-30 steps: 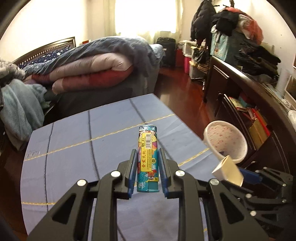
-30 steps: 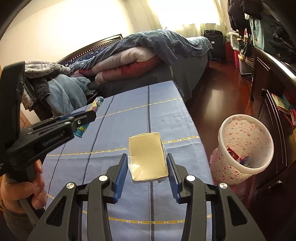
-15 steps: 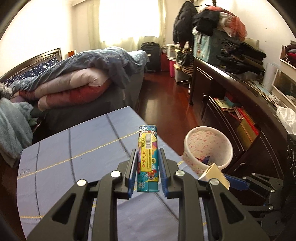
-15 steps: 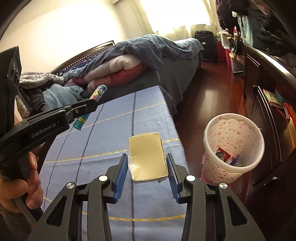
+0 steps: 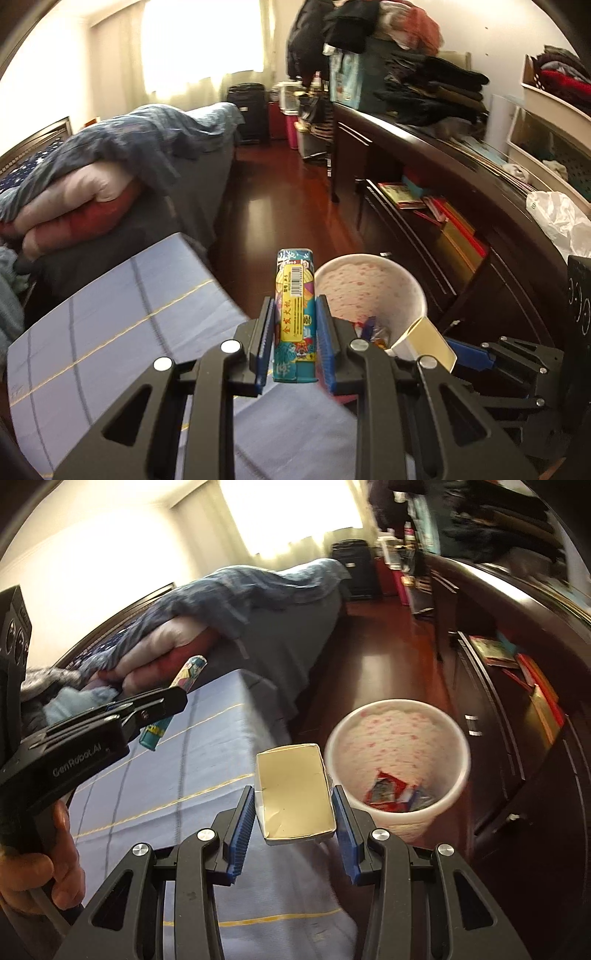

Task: Collect trash
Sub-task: 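Carry the lighter and eraser to the wastebasket and open both tools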

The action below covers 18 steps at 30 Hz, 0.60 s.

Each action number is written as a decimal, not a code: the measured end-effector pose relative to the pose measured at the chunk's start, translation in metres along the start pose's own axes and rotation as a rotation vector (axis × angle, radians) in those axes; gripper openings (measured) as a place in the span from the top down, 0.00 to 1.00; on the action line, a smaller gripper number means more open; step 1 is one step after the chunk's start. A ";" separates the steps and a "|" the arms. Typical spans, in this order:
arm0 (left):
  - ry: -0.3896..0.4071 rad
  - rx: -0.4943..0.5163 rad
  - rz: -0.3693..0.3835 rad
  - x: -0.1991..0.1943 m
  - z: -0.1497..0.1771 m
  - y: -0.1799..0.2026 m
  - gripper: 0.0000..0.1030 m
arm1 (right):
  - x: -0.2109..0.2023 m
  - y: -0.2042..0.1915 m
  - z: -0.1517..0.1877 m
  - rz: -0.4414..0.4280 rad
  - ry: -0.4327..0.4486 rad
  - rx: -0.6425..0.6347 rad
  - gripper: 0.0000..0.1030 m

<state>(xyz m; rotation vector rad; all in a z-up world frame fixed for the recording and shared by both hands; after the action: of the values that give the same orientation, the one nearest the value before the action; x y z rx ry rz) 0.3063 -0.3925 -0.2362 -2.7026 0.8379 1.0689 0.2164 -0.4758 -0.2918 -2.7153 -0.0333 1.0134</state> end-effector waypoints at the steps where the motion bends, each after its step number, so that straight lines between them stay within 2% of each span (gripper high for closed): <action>1: -0.006 0.005 0.014 0.006 -0.001 0.006 0.77 | 0.000 0.009 0.000 0.015 0.000 0.013 0.59; 10: -0.051 0.041 0.106 0.061 -0.012 0.047 0.77 | 0.009 0.066 -0.005 0.115 0.007 0.098 0.59; 18: -0.091 0.046 0.168 0.103 -0.021 0.070 0.77 | 0.026 0.101 -0.016 0.196 0.008 0.128 0.59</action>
<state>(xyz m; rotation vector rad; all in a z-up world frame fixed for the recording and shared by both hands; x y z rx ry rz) 0.3433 -0.5041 -0.2821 -2.5618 1.0750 1.1792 0.2404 -0.5746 -0.3202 -2.6441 0.2942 1.0176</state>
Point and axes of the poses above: each gripper's, at about its wrist camera, not at the fingertips, and x roughly the way its jaws point, y to its right, z to its underside, the point moved 8 cm from there along x, roughly the way its jaws point, and after that the axes turned 10 degrees about -x, right-handed, at the moved point
